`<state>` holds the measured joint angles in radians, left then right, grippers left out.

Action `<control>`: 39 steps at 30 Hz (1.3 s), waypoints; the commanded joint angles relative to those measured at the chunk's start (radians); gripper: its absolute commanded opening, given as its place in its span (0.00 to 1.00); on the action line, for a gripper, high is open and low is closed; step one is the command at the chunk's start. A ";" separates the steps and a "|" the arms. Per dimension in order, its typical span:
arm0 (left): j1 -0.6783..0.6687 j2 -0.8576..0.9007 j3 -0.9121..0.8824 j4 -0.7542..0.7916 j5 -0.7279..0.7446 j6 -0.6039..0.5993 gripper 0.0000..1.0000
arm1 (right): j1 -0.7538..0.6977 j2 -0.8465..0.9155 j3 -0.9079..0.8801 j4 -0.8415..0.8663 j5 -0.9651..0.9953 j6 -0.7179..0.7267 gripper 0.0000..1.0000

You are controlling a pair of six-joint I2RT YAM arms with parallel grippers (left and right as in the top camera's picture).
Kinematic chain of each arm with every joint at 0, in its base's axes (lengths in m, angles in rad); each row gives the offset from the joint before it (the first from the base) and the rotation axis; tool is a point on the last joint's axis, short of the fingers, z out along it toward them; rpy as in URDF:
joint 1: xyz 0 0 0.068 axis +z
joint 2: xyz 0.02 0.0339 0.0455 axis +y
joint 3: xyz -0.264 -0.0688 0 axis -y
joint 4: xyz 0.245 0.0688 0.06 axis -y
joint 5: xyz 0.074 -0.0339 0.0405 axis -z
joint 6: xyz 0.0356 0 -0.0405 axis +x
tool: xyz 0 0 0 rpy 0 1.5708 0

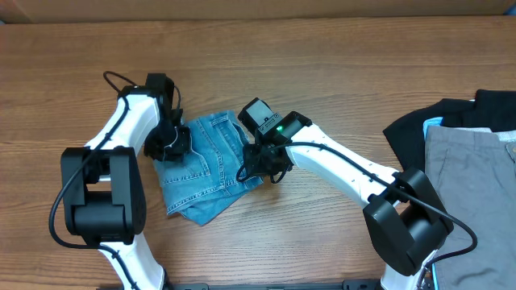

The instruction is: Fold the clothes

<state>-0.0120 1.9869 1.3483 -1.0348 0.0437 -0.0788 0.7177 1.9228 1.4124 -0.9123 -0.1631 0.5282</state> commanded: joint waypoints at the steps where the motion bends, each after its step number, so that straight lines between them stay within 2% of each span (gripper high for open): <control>1: 0.041 0.004 -0.037 -0.024 -0.076 -0.034 0.32 | -0.013 0.007 0.002 -0.014 0.073 0.022 0.04; 2: 0.042 0.002 -0.023 -0.044 -0.076 -0.034 0.39 | -0.013 0.006 0.004 -0.017 0.073 0.022 0.04; 3: 0.042 0.002 -0.008 -0.064 -0.076 -0.034 0.40 | -0.013 -0.001 0.005 -0.019 0.073 0.022 0.04; 8: 0.042 -0.021 0.150 -0.187 0.000 -0.007 0.39 | -0.013 -0.072 0.013 -0.021 0.072 0.015 0.04; 14: 0.041 -0.073 0.359 -0.204 0.226 0.068 0.47 | -0.013 -0.168 0.017 -0.005 -0.010 0.016 0.04; 15: 0.039 -0.077 0.376 -0.186 0.276 0.082 0.45 | -0.013 -0.175 0.017 0.002 -0.033 0.016 0.04; 18: 0.027 -0.077 0.381 -0.126 0.392 0.122 0.27 | -0.013 -0.172 0.015 0.016 -0.098 0.018 0.04; 20: 0.015 -0.068 0.367 -0.095 0.410 0.132 0.15 | -0.013 -0.169 0.014 0.016 -0.105 0.023 0.04; 22: 0.000 -0.049 0.347 -0.064 0.418 0.138 0.13 | -0.013 -0.164 0.014 0.012 -0.104 0.029 0.04; 23: -0.009 -0.039 0.336 -0.050 0.433 0.149 0.13 | -0.013 -0.161 0.014 0.006 -0.099 0.037 0.07; 26: -0.037 0.005 0.299 -0.002 0.491 0.170 0.11 | -0.013 -0.159 0.014 -0.018 -0.027 0.053 0.44; 27: -0.045 0.019 0.290 0.006 0.502 0.174 0.10 | -0.013 -0.159 0.014 -0.025 -0.007 0.053 0.45; 29: -0.061 0.048 0.277 0.019 0.522 0.185 0.07 | -0.014 -0.159 0.014 -0.029 0.006 0.052 0.42; 32: -0.077 0.090 0.274 0.018 0.532 0.196 0.04 | -0.018 -0.159 0.014 -0.009 -0.030 0.022 0.23; 35: -0.080 0.117 0.274 0.024 0.533 0.199 0.06 | -0.018 -0.159 0.014 0.027 -0.154 -0.062 0.15; 39: -0.080 0.139 0.272 0.071 0.528 0.199 0.07 | -0.017 -0.138 0.004 0.061 -0.169 -0.027 0.10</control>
<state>-0.0902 2.1006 1.6234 -0.9951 0.5453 0.0895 0.7010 1.7657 1.4136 -0.8799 -0.2817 0.5018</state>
